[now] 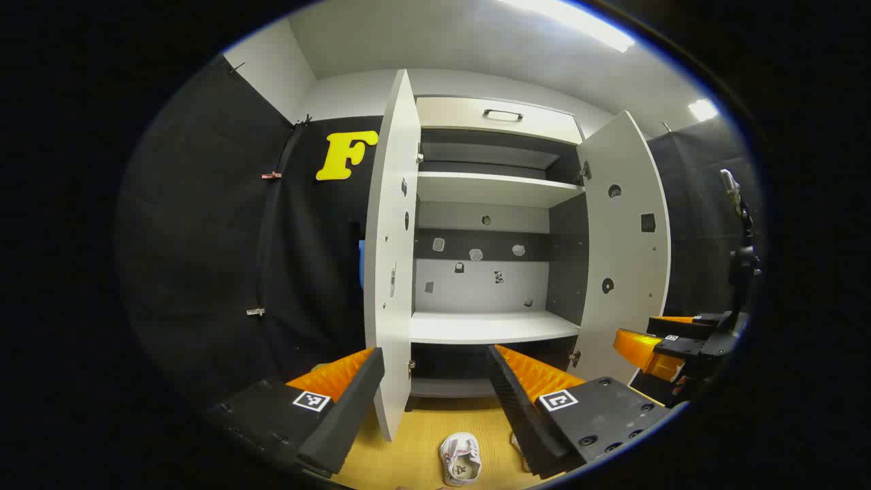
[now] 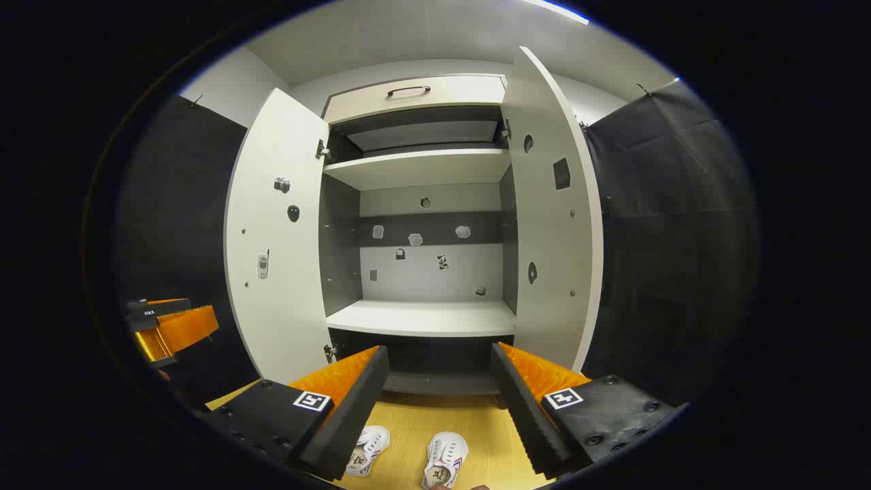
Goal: Grab one shoe with the right hand and put it into the shoe cabinet, grab the other shoe with the left hand and put it into the shoe cabinet; then close the right door with the right hand and the left door with the left hand.
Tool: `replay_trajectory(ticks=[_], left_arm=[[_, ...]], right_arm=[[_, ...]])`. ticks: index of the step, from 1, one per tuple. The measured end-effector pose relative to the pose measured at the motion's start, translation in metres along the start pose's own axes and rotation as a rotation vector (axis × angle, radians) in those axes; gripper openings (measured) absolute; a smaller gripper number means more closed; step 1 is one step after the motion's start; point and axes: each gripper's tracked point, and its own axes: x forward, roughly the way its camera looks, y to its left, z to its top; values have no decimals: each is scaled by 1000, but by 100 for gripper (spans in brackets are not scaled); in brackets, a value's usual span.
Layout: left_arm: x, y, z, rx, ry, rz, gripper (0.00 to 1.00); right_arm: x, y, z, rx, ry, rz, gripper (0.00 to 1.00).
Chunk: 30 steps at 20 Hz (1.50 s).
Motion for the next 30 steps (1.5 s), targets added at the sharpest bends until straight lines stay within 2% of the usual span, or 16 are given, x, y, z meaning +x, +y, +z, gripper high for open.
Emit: replay_trajectory(ticks=[15, 22, 30], left_arm=[[-13, -15, -8, 27, 22, -30, 95], [-26, -11, -14, 26, 21, -40, 95], [-36, -2, -37, 29, 25, -132, 95]], right_arm=[[-24, -20, -15, 17, 37, -33, 98], [-33, -16, -27, 8, 65, -28, 98], [-36, -25, -60, -8, 139, -108, 98]])
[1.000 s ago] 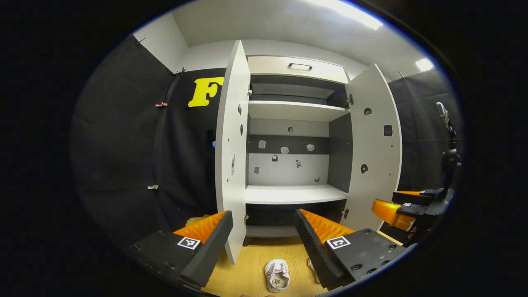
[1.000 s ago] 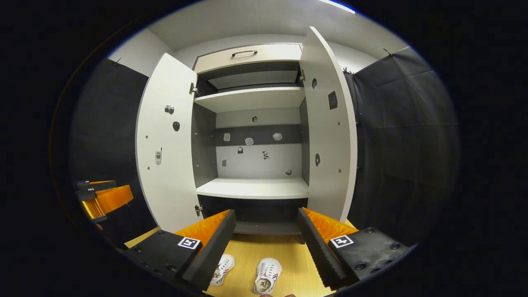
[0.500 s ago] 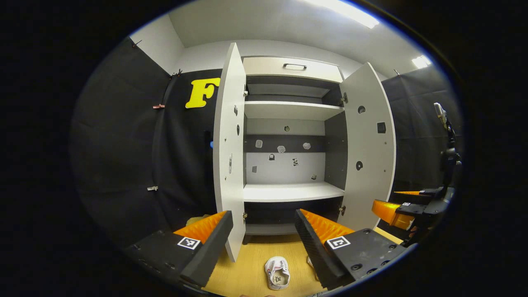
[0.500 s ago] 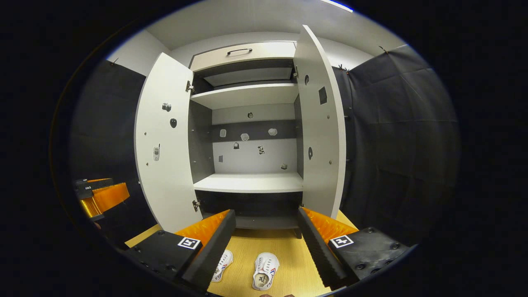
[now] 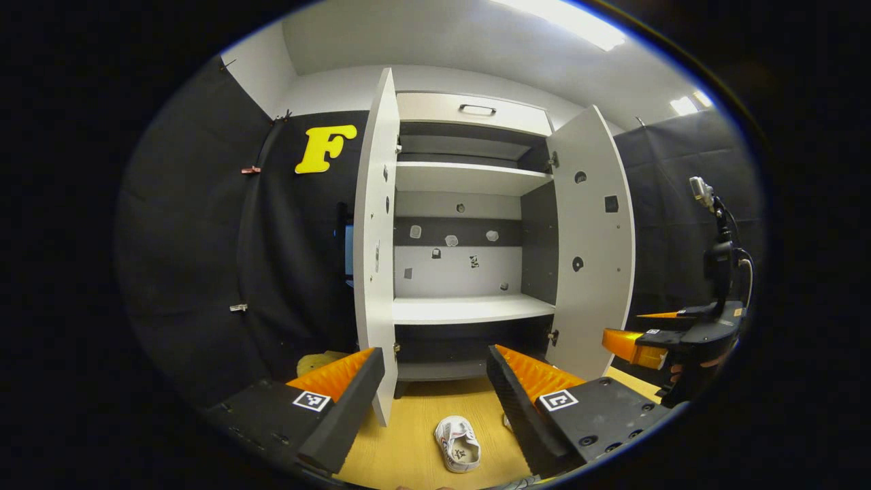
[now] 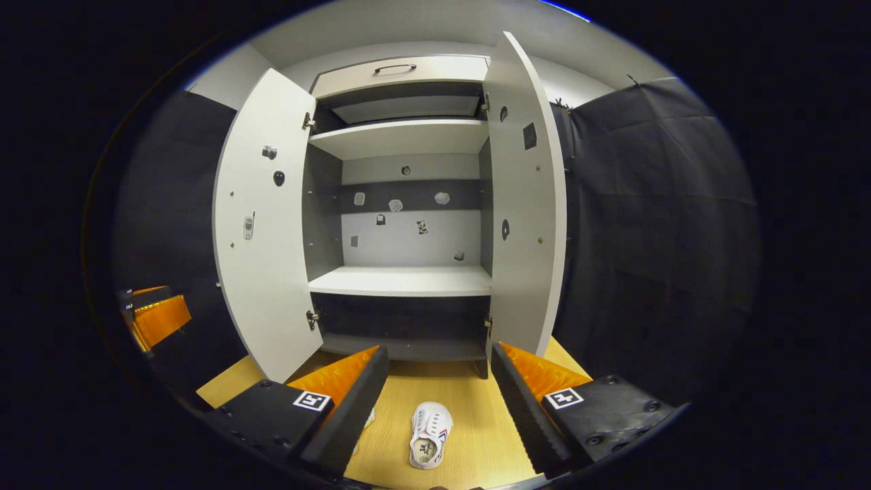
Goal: Grab one shoe with the right hand and put it into the shoe cabinet, grab the other shoe with the left hand and put it into the shoe cabinet; then close the right door with the right hand and the left door with the left hand.
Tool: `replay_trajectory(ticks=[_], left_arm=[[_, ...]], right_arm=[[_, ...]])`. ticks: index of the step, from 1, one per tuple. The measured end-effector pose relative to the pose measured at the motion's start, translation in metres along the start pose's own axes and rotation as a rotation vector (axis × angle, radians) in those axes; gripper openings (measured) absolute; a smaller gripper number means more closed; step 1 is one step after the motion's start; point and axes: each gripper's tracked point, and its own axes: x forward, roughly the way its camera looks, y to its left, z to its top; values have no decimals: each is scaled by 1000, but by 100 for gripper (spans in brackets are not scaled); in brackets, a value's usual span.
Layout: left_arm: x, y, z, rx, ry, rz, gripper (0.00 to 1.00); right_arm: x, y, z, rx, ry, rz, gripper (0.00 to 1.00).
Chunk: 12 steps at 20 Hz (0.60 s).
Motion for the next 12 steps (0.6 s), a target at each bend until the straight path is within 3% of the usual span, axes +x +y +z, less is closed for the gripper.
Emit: replay_trajectory(ticks=[5, 12], left_arm=[[-1, 11, -26, -25, 28, -32, 95], [11, 23, -50, -30, 115, 32, 95]], right_arm=[[8, 17, -46, 34, 126, -1, 98], [27, 52, -152, 66, 363, 134, 99]])
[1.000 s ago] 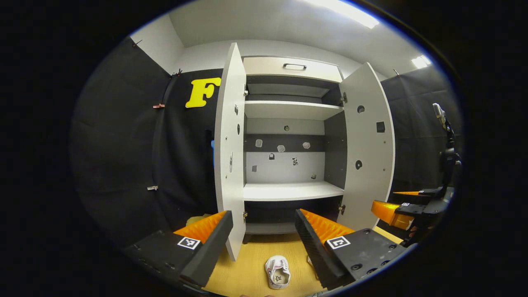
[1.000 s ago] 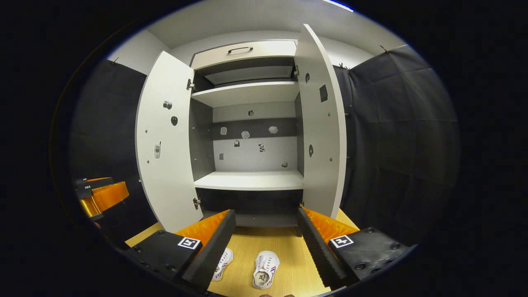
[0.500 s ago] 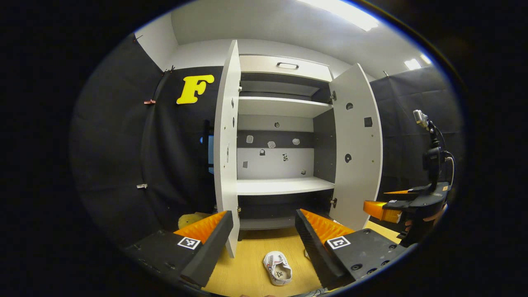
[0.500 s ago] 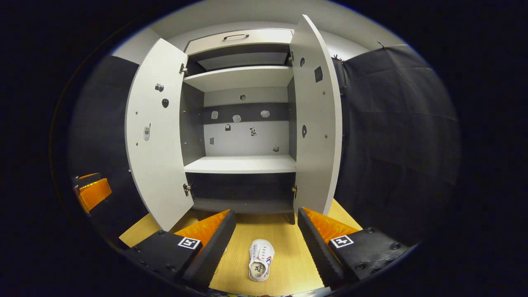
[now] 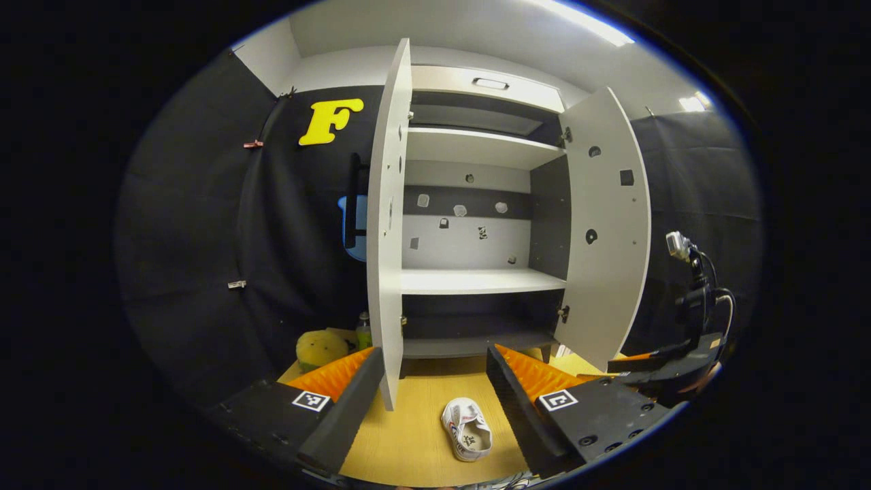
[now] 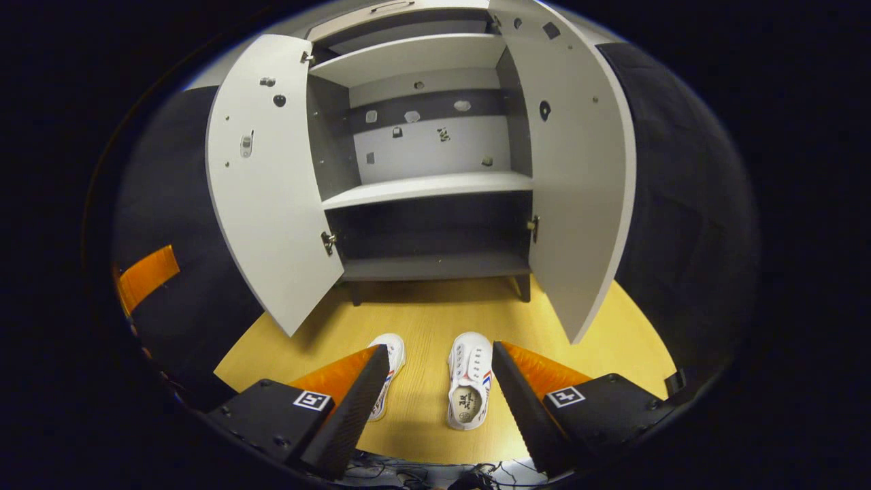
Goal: Grab one shoe with the right hand and put it into the shoe cabinet, grab the other shoe with the left hand and put it into the shoe cabinet; then close the right door with the right hand and the left door with the left hand.
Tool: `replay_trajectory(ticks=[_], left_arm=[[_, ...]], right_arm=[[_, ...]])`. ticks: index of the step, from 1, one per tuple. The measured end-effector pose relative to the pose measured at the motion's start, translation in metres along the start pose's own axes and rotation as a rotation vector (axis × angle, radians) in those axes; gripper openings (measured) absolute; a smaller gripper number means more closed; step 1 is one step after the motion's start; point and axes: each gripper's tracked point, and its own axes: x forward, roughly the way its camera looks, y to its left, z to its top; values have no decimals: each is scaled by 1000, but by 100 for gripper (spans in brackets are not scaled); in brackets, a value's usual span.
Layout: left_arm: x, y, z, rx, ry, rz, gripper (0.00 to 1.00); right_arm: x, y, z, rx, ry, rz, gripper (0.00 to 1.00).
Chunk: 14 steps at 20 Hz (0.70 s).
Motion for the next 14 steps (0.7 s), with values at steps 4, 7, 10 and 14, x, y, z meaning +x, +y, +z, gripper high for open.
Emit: replay_trajectory(ticks=[4, 7, 10, 14], left_arm=[[5, 6, -5, -34, 32, 53, 95], [8, 15, -16, -24, 83, 102, 95], [9, 18, -23, -8, 116, 140, 95], [12, 13, -35, 2, 161, 154, 95]], right_arm=[[39, 4, -63, 25, 150, 56, 99], [65, -4, -104, 57, 244, 57, 99], [88, -13, -130, 72, 305, 50, 99], [118, -14, -152, 80, 353, 42, 99]])
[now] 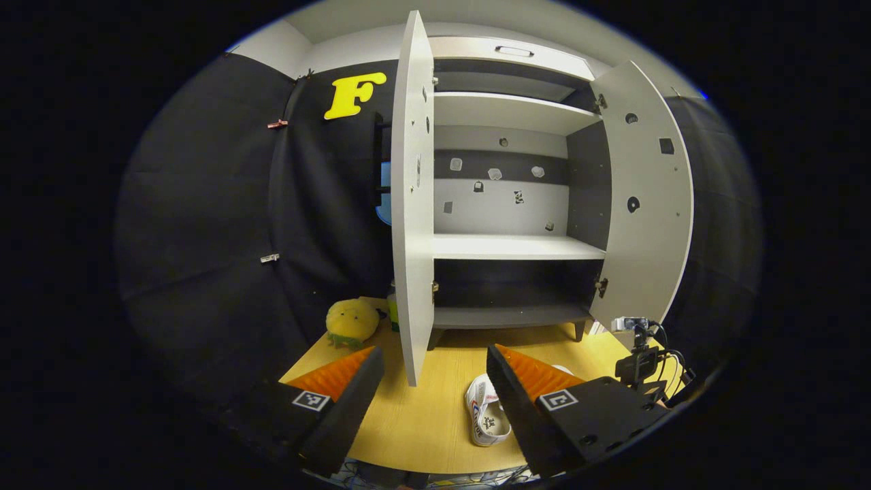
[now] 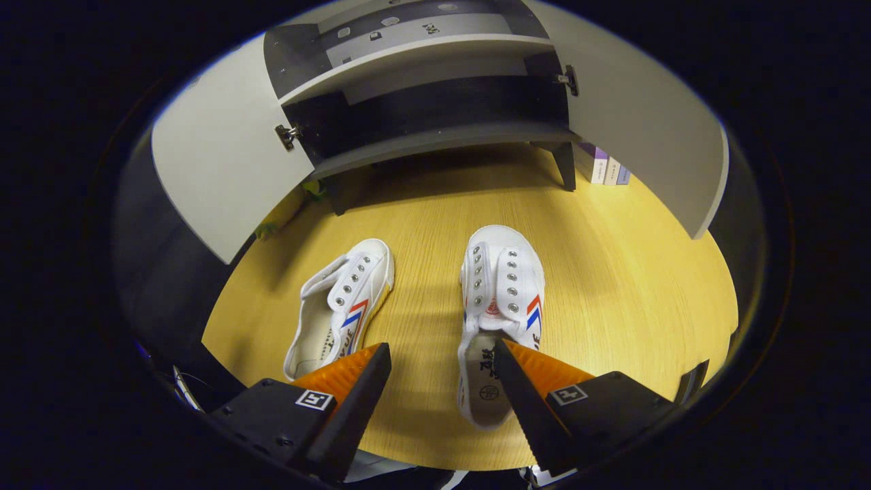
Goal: Grab one shoe with the right hand and put it into the shoe cabinet, grab the other shoe with the left hand and put it into the shoe cabinet; then close the right door with the right hand and the left door with the left hand.
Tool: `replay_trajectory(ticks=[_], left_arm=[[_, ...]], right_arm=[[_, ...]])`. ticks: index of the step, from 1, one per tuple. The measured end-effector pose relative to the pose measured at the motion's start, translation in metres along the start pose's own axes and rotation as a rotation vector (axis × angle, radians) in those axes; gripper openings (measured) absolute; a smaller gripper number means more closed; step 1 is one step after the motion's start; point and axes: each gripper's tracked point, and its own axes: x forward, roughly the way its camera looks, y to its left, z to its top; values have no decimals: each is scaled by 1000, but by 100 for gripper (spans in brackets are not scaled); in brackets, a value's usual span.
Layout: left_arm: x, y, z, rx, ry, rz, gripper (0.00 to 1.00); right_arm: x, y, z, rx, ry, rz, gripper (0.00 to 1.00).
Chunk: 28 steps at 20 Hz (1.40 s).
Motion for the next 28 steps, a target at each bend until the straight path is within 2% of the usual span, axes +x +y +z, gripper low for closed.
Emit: replay_trajectory(ticks=[1, 2, 3, 4, 7, 10, 11, 12, 13, 14, 15, 16, 17, 18, 21, 23, 28], left_arm=[[3, -1, -2, 3, 8, 3, 95], [6, -1, -3, 2, 16, 6, 95], [8, -1, -4, -1, 24, 8, 95], [11, 0, -4, -7, 29, 13, 95], [17, -5, -2, -27, 34, 28, 95], [25, -15, 0, -41, 36, 54, 95], [26, -21, -1, -45, 40, 62, 95], [27, -27, 0, -47, 43, 68, 95], [28, -34, -2, -47, 49, 76, 95], [29, -41, -3, -47, 57, 82, 95], [29, -48, -5, -48, 66, 88, 95], [29, -55, -6, -47, 73, 92, 95], [28, -62, -7, -45, 78, 96, 95], [28, -69, -7, -44, 81, 96, 95], [25, -87, -5, -50, 79, 58, 95], [28, -91, -6, -32, 78, 25, 95], [32, -85, -1, -8, 43, -88, 95]], right_arm=[[9, 4, -2, 8, 13, 3, 93], [16, 5, -4, 13, 22, 8, 99], [23, 5, -4, 12, 32, 2, 97], [31, 3, -4, 13, 38, -10, 92], [47, 1, 5, 46, 12, -41, 89], [58, -9, 19, -36, -26, -68, 85], [63, -13, 23, -63, -30, -75, 79], [68, -15, 26, -75, -32, -78, 64], [72, -20, 31, -80, -33, -85, 55], [75, -23, 35, -77, -32, -88, 35], [78, -25, 39, -67, -30, -83, 23], [81, -25, 40, -66, -24, -72, 18], [83, -27, 41, -77, -22, -61, 19], [79, -25, 43, -80, -20, -44, 10], [84, -27, 41, -69, -2, -13, 5], [78, -28, 43, -80, 5, -5, 6], [56, -36, 63, -91, -36, -63, 5]])
